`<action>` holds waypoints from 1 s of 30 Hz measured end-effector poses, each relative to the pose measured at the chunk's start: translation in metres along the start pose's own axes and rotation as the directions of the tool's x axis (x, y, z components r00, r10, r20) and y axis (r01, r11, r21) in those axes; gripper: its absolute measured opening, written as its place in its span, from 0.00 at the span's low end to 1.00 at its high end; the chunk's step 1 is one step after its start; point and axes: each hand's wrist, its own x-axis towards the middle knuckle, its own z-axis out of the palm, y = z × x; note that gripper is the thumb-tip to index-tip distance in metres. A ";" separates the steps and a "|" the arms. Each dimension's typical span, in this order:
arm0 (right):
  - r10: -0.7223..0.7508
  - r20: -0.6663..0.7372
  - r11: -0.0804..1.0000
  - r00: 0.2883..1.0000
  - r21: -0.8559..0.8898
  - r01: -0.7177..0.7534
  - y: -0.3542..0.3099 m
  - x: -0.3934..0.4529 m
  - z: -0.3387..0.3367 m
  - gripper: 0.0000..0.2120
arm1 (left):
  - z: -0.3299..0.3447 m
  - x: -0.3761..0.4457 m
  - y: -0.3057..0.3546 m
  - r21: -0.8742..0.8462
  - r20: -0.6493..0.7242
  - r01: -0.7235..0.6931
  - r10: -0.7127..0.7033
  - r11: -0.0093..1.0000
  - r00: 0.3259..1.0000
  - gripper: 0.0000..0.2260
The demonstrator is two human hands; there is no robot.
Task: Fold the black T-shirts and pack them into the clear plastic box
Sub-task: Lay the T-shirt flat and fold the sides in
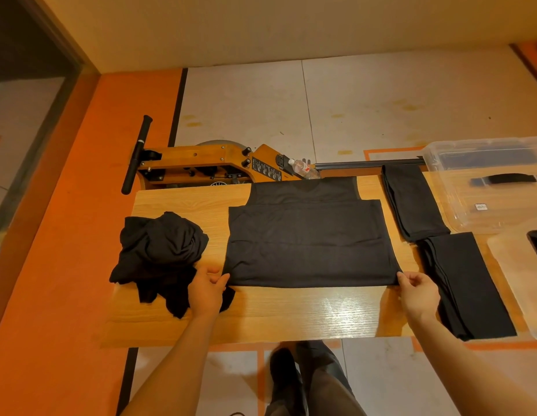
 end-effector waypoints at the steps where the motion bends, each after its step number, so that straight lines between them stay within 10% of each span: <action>1: 0.001 -0.004 1.000 1.000 0.001 -0.001 0.001 -0.002 -0.001 0.05 | 0.000 -0.001 0.000 0.009 0.004 -0.003 0.003 1.000 1.000 0.08; 30: 0.090 -0.089 0.985 0.992 -0.137 -0.102 0.047 -0.050 -0.031 0.08 | -0.008 -0.086 -0.048 0.168 0.078 0.033 -0.047 0.985 0.996 0.11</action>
